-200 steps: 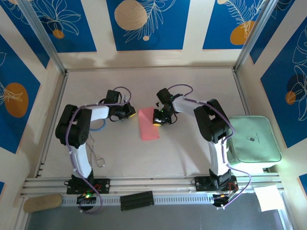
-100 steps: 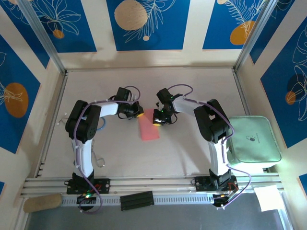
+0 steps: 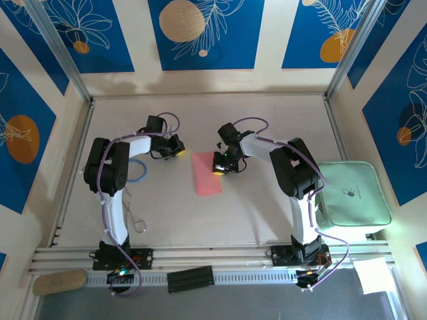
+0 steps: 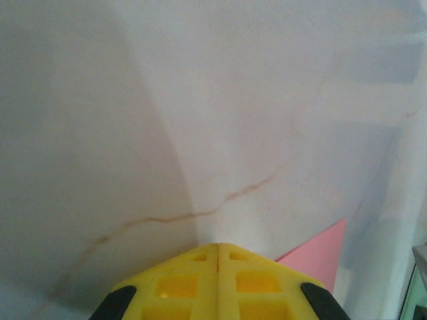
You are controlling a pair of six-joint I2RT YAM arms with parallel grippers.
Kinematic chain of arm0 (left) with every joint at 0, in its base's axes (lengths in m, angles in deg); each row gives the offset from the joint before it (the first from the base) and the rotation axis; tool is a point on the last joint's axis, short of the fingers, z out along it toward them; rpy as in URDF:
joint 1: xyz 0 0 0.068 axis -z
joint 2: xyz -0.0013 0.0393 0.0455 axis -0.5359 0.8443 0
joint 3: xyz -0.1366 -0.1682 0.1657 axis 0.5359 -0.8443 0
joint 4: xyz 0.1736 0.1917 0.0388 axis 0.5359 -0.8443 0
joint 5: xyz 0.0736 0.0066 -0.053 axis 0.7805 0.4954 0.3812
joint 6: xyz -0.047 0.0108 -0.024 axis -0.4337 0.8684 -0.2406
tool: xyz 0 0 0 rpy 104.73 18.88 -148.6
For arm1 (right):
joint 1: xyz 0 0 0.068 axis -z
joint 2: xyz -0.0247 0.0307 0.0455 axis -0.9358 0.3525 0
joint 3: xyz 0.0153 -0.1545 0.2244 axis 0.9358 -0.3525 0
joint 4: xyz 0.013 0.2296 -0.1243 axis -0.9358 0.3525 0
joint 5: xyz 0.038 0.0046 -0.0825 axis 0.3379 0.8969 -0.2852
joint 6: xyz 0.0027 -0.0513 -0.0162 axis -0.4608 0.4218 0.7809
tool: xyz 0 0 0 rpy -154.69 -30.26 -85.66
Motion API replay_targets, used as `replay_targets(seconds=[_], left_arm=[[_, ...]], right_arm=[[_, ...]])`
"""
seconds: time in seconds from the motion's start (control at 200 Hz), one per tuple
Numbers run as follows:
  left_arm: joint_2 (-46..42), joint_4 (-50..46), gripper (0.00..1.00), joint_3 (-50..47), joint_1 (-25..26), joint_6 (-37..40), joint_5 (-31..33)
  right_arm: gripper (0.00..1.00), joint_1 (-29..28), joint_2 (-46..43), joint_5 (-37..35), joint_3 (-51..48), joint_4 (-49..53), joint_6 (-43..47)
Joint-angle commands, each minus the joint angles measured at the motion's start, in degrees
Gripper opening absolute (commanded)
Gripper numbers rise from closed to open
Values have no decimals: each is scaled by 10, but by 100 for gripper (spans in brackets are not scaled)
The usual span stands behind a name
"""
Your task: Fold a paper plane with a square sheet of paper (pick it up from the middle)
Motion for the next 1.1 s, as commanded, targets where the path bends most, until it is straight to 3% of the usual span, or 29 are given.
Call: replay_targets(seconds=[0.0,0.255,0.655,0.785,1.096], left_arm=[[-45,-34,7,7,1,22,-4],[-116,12,7,-74,34,-10,-33],[-57,31,6,-80,59,-14,-38],[-48,27,4,-84,61,-14,-23],[-36,40,3,-105,63,-26,-2]], right_arm=[[5,10,101,-210,-74,102,13],[6,-17,63,-153,-1,122,91],[6,-11,20,-24,99,102,210],[9,-13,-22,28,92,80,168],[7,-54,-73,75,-8,-34,-58]])
